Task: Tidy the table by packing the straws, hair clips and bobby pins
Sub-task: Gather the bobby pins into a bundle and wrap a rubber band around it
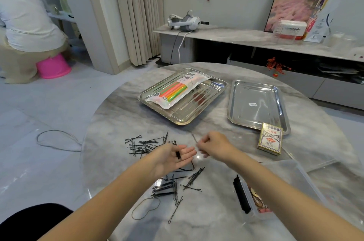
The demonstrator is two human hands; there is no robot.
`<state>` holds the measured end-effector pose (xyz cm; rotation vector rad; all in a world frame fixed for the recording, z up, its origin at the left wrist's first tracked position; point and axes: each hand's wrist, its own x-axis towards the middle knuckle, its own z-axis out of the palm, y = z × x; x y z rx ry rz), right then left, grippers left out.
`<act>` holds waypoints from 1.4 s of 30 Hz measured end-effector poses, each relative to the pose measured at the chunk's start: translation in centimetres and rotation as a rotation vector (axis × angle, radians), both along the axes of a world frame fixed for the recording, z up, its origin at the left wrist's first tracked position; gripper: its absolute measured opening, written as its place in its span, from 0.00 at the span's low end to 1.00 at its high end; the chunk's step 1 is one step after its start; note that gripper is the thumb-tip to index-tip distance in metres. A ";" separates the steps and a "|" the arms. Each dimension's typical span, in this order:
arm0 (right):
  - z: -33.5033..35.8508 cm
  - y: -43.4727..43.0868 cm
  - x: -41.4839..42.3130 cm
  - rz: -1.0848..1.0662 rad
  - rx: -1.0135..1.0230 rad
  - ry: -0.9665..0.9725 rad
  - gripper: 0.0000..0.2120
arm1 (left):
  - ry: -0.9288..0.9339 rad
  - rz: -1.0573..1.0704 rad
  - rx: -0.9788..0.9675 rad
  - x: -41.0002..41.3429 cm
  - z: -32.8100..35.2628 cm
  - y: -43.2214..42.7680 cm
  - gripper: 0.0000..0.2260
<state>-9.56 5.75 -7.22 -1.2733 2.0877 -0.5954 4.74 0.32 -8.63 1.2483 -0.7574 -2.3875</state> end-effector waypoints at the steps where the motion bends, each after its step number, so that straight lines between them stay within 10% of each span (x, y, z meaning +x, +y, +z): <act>1: 0.0 0.1 1.0 -0.019 -0.047 -0.036 0.13 | -0.001 -0.001 -0.001 -0.2 0.1 0.1 0.10; 12: 0.3 2.1 -0.8 0.045 -0.200 0.114 0.03 | 0.030 0.086 0.040 -1.7 -0.3 1.4 0.13; 19: 1.4 4.4 -11.5 0.197 0.430 0.584 0.10 | -0.115 0.070 0.029 -2.6 -0.9 1.6 0.16; 28: -1.0 4.1 -13.8 0.240 0.476 0.660 0.13 | -0.139 0.010 0.013 -3.2 -1.5 1.9 0.16; 37: 0.1 3.7 -12.5 0.311 0.520 0.485 0.16 | -0.108 -0.044 -0.058 -3.1 -0.8 2.2 0.14; 42: 1.2 2.8 -9.5 0.109 0.124 -0.117 0.06 | -0.069 -0.060 -0.026 -3.1 -0.3 2.4 0.11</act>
